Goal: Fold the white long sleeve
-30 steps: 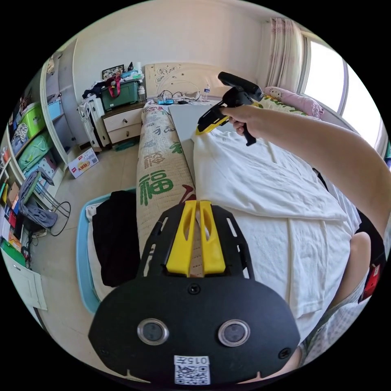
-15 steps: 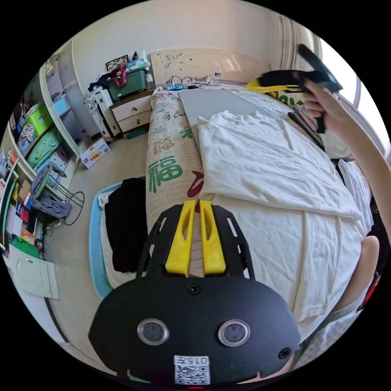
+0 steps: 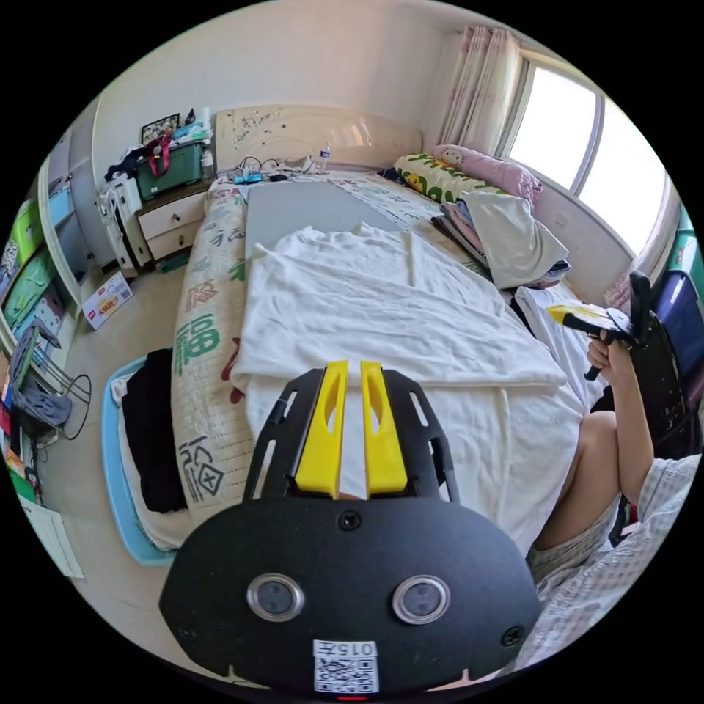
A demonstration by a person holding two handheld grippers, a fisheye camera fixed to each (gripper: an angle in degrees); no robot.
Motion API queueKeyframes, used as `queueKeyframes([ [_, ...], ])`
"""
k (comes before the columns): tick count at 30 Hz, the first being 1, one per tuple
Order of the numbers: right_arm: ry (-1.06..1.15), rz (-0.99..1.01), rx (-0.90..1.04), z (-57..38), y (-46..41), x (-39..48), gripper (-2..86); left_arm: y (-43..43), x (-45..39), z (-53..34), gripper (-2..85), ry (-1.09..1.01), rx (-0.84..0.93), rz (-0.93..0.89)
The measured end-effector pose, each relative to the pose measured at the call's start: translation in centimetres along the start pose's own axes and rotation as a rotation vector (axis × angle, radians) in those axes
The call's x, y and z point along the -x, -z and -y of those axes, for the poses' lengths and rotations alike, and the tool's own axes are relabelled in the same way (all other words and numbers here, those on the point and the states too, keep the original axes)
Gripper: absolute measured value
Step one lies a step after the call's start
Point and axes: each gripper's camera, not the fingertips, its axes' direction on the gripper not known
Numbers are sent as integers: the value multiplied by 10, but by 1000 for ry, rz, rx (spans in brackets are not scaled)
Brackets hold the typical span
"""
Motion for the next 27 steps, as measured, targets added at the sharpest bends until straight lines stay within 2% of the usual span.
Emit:
queueKeyframes([
  [6, 184, 193, 192, 19, -45, 19, 13, -18, -28, 16, 17, -75, 60, 91],
  [11, 231, 109, 473, 13, -109, 25, 1, -25, -29, 19, 23, -86, 110, 126],
  [18, 150, 207, 478, 2, -133, 4, -9, -20, -16, 26, 25, -41, 120, 35],
  [21, 171, 254, 383, -4, -117, 1, -9, -11, -9, 31, 25, -40, 129, 19],
  [25, 38, 249, -18, 20, -70, -34, -2, 29, 27, 49, 28, 33, 8, 98],
  [27, 34, 174, -95, 44, -66, -51, 11, 38, 51, 68, 32, 89, -32, 47],
])
